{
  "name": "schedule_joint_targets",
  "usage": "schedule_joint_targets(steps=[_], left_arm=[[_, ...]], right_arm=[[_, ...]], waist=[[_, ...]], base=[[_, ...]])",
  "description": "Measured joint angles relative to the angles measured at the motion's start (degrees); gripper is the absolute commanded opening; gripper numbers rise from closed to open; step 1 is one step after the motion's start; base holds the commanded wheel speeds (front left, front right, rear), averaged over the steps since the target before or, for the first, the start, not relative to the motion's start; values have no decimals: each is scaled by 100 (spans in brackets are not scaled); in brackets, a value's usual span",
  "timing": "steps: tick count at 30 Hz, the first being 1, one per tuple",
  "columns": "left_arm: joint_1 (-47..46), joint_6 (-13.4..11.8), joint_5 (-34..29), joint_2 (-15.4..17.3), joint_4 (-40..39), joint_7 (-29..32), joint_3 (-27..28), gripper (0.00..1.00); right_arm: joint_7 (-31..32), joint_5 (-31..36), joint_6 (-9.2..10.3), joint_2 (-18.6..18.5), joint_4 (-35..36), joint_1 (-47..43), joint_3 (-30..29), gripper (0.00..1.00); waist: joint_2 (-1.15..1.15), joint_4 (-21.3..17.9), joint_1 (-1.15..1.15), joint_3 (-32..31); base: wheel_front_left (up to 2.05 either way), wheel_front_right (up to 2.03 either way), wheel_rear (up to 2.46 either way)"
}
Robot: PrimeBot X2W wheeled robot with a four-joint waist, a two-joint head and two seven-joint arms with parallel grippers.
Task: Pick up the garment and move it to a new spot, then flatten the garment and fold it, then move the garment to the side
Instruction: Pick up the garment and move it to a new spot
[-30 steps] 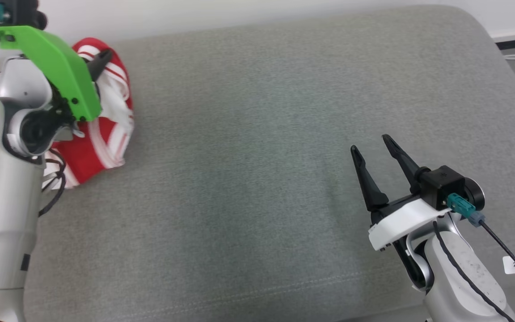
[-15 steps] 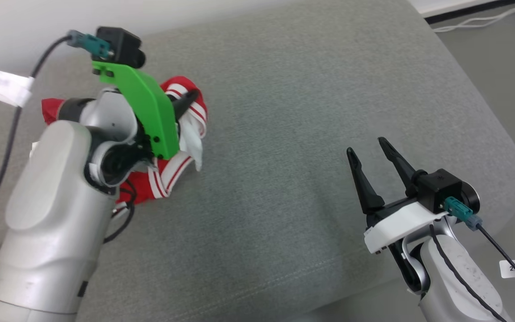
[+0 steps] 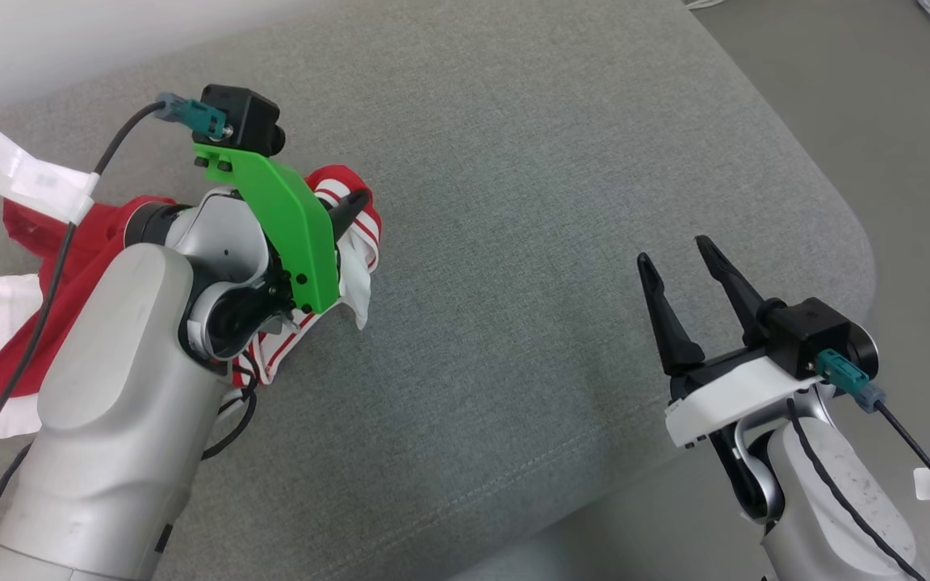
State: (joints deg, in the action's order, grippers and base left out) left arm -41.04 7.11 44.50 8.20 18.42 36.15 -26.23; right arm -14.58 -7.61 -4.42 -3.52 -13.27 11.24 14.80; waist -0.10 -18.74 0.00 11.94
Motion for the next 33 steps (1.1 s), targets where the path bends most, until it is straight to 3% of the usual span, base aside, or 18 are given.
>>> schedule_joint_targets(steps=[6, 7, 8, 19, 29, 33], left_arm=[[0, 0, -160, -2, 166, -253, -67, 0], [-2, 0, -260, -1, 166, -310, -89, 89], [-3, 0, -327, 4, 167, -364, -143, 100], [-1, 0, -753, 27, 275, -804, -619, 100], [452, -15, -1016, 220, 354, -1543, -457, 100], [873, -134, -1042, 280, 449, -1811, -369, 100]], right_arm=[[-1, 0, 5, 4, 33, 0, -67, 100], [0, 0, 5, 4, 41, 0, -74, 100], [-1, 1, 5, 5, 52, 0, -81, 100], [-1, 29, 5, 3, 52, -10, -145, 100], [-1, 105, 4, -108, 51, -213, -277, 100], [0, 113, 4, -194, 51, -307, -318, 100]], waist=[[0, 63, 0, 79], [0, 88, 0, 83], [0, 115, 0, 85], [0, 501, 0, -4], [0, 968, 0, -234], [0, 1175, 0, -357]], base=[[0, 0, 0], [0, 0, 0], [0, 0, 0], [0, 0, 0], [0, 0, 0], [0, 0, 0]])
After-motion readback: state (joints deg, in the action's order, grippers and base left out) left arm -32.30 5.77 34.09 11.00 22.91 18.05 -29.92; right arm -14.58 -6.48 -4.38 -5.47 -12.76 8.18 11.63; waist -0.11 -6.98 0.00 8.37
